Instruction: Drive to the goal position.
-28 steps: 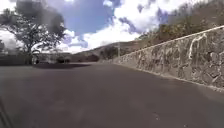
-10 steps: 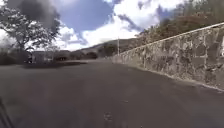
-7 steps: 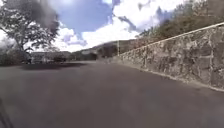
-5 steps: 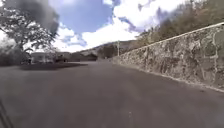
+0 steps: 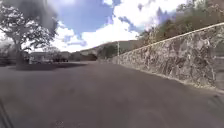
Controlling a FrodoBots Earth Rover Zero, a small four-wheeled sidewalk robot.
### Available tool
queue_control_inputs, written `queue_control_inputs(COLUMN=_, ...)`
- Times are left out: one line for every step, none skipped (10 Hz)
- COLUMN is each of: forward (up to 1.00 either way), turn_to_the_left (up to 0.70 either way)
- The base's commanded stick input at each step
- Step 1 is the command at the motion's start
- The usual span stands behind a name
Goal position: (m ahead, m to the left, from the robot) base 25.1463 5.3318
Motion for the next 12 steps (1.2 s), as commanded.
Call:
queue_control_inputs(forward=0.7, turn_to_the_left=0.0)
queue_control_inputs(forward=0.7, turn_to_the_left=0.0)
queue_control_inputs(forward=0.7, turn_to_the_left=0.0)
queue_control_inputs(forward=0.7, turn_to_the_left=0.0)
queue_control_inputs(forward=0.7, turn_to_the_left=0.0)
queue_control_inputs(forward=0.7, turn_to_the_left=0.0)
queue_control_inputs(forward=0.7, turn_to_the_left=0.0)
queue_control_inputs(forward=0.7, turn_to_the_left=0.0)
queue_control_inputs(forward=0.7, turn_to_the_left=0.01)
queue_control_inputs(forward=0.7, turn_to_the_left=0.02)
queue_control_inputs(forward=0.7, turn_to_the_left=0.1)
queue_control_inputs(forward=0.7, turn_to_the_left=0.19)
